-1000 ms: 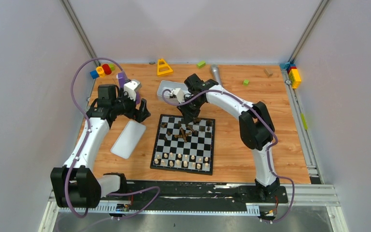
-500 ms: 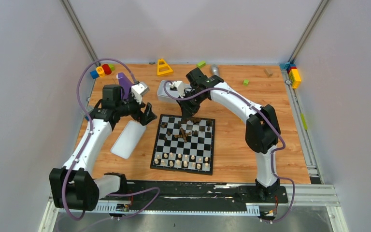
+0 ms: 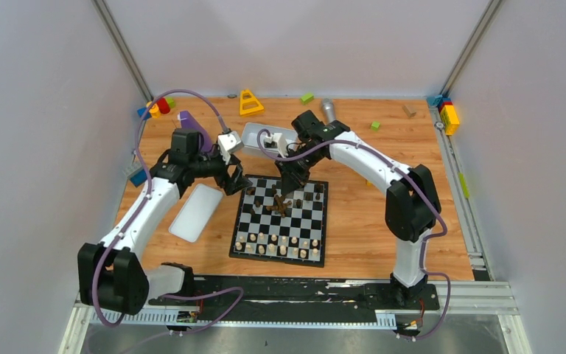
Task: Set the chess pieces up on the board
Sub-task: Place the chess piece on the chessboard.
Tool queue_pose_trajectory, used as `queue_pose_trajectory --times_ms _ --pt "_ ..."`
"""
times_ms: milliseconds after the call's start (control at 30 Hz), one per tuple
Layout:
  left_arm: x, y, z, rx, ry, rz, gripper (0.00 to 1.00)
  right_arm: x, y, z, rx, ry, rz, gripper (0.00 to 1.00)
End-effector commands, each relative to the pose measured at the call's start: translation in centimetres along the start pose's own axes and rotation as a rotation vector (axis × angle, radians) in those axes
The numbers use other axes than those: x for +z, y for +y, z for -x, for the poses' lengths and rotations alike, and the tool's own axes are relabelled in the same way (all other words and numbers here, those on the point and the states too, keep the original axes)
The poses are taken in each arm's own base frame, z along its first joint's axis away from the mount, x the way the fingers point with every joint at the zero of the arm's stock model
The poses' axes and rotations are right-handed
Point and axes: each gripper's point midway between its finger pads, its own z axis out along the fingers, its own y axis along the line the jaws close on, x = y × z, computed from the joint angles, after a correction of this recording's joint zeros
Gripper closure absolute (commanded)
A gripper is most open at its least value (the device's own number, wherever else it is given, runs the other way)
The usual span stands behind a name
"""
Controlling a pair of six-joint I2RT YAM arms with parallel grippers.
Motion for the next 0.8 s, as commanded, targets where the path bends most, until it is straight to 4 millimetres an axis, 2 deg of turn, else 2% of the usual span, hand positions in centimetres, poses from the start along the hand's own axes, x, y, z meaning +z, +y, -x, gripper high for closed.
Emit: queue_pose_trajectory --times_ms 0,100,267,400,533,667,767 --pt "1.3 0.1 0.9 0.088 -0.045 -0.057 0.07 -2.7 2.7 1.1 -0.152 -0.060 0.046 1.00" --pt "2.3 0.3 0.4 0.080 -0.023 -0.076 0.09 -2.8 2.1 0.4 -0.148 -0.035 0.002 1.00" --pt "2.9 0.6 0.0 0.076 -0.013 -0.078 0.10 -3.0 0.9 -0.1 -0.123 -0.009 -0.070 1.00" --pt "2.6 0.6 -0.3 0.085 -0.001 -0.054 0.10 -3.3 -2.8 -0.3 -0.088 0.037 -0.249 1.00" --pt "1.8 0.8 -0.7 0.095 0.020 0.000 0.08 -3.7 -5.7 -0.3 -0.044 0.043 -0.353 1.00" --pt "0.9 1.0 -1.4 0.090 0.054 0.054 0.06 -4.2 -7.8 -0.1 -0.023 0.049 -0.423 1.00" --pt "0.3 1.1 -1.8 0.079 0.082 0.086 0.05 -4.2 -8.1 -0.1 -0.024 0.050 -0.423 1.00"
